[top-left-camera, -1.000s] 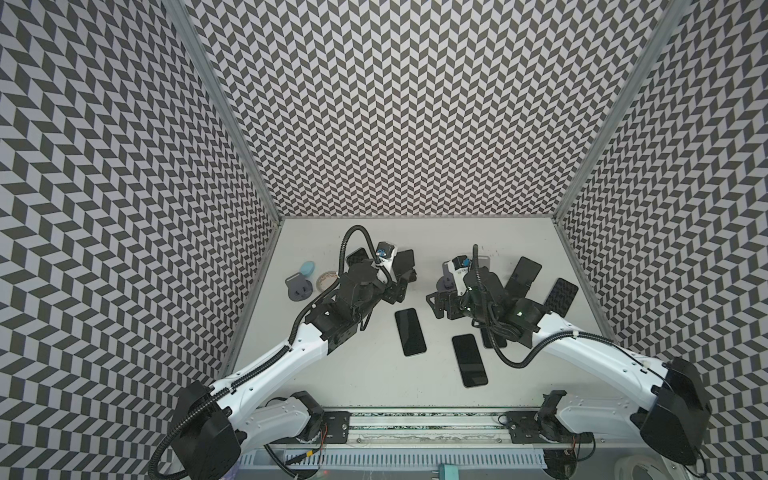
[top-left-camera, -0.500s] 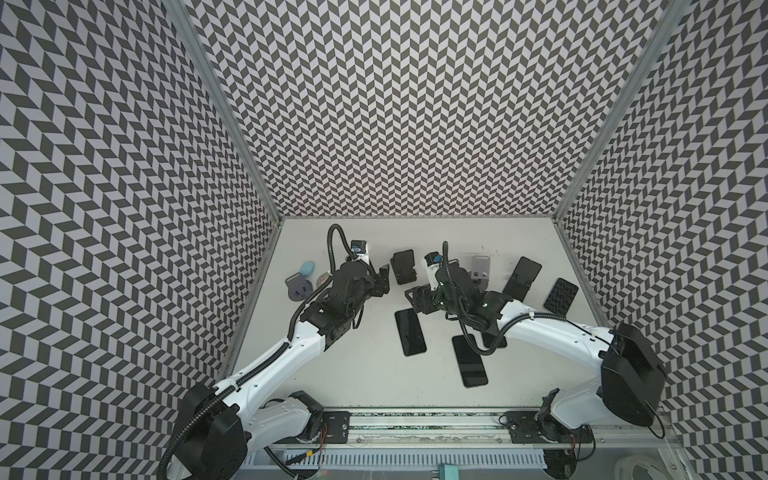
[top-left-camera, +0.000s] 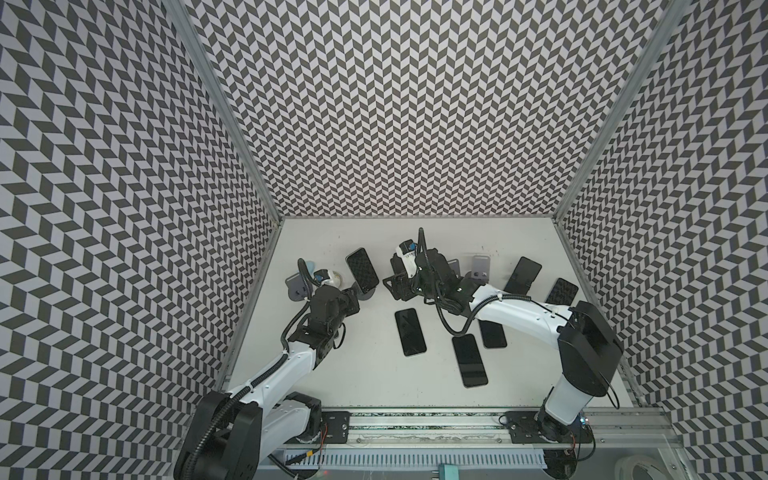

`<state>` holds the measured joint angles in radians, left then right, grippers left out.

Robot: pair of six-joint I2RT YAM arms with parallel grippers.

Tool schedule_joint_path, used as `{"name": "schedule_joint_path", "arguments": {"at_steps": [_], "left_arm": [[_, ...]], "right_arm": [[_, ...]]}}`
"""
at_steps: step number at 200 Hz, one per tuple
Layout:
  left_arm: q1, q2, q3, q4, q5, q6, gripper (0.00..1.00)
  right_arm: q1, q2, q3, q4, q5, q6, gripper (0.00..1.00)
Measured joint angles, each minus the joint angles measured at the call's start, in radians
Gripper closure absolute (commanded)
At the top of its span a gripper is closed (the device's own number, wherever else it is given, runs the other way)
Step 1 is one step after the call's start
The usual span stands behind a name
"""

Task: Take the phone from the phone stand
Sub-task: 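Move both grippers forward toward teal-framed phones standing on stands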

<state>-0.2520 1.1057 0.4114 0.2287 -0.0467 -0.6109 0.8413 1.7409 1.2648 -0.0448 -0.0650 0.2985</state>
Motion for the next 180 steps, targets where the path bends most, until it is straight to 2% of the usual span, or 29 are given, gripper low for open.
{"name": "schedule_joint_path", "arguments": {"at_steps": [36, 72, 113, 180], "left_arm": [[0.105, 0.069, -0.029, 0.129, 0.160, 0.001, 0.59], [0.174, 0.122, -0.074, 0.214, 0.286, 0.010, 0.64], [0.181, 0.192, -0.084, 0.283, 0.373, 0.035, 0.67], [0.183, 0.311, -0.101, 0.368, 0.443, 0.057, 0.66]], "right_arm": [[0.000, 0.023, 0.023, 0.030, -0.037, -0.019, 0.31], [-0.001, 0.042, 0.029, 0.077, -0.063, -0.036, 0.31], [-0.006, 0.111, 0.093, 0.096, -0.093, -0.052, 0.31], [-0.019, 0.177, 0.142, 0.102, -0.124, -0.067, 0.31]]}}
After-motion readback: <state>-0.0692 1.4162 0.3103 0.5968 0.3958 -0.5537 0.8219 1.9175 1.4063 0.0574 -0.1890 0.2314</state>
